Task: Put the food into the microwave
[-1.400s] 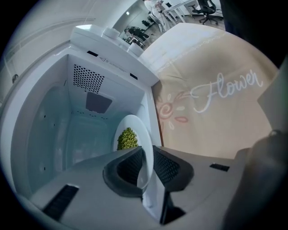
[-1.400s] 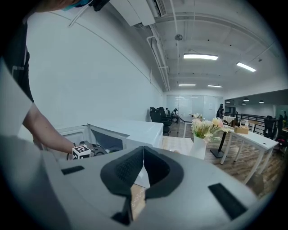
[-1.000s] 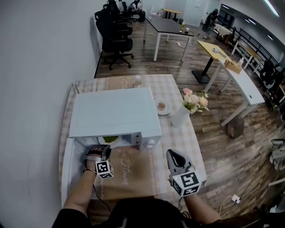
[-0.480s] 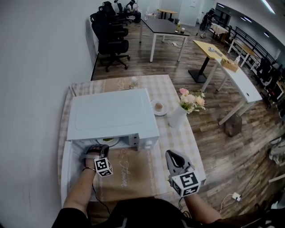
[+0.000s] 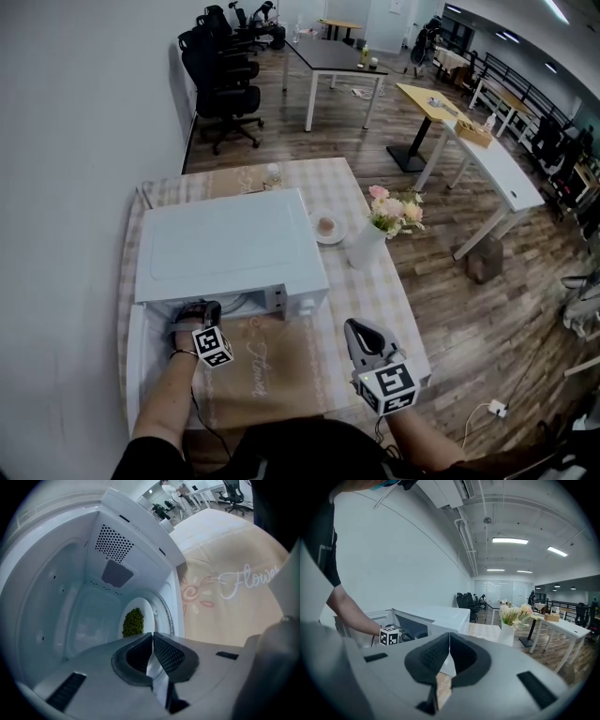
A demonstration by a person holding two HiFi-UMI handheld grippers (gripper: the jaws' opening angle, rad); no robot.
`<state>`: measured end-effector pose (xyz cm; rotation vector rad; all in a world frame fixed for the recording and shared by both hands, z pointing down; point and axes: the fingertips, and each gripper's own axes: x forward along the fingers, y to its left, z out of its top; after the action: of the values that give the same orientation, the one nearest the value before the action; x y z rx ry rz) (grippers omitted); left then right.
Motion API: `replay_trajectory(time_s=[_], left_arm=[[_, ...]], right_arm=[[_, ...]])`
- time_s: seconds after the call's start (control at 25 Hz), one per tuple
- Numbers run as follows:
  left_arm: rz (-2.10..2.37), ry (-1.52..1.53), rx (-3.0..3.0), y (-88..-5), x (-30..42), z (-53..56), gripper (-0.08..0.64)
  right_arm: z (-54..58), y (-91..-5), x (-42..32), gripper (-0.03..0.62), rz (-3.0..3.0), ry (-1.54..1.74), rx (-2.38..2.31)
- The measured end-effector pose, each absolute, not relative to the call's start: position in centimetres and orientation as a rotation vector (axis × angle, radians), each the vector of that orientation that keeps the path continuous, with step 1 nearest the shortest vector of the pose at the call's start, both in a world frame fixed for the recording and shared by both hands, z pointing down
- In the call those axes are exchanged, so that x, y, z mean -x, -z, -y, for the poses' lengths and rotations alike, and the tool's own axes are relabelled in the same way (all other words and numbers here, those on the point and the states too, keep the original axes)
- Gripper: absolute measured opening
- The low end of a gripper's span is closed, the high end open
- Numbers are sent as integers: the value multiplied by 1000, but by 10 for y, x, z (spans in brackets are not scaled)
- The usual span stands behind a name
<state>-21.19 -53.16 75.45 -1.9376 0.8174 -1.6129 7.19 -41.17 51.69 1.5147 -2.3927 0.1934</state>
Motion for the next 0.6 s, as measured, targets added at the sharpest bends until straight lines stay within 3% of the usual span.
replay_trajectory(time_s=[0.6], left_arm=[[-1285,1442,2029,-701,231,483,20]], right_arm=[[408,-512,-68,9,2519,-197,-1457]])
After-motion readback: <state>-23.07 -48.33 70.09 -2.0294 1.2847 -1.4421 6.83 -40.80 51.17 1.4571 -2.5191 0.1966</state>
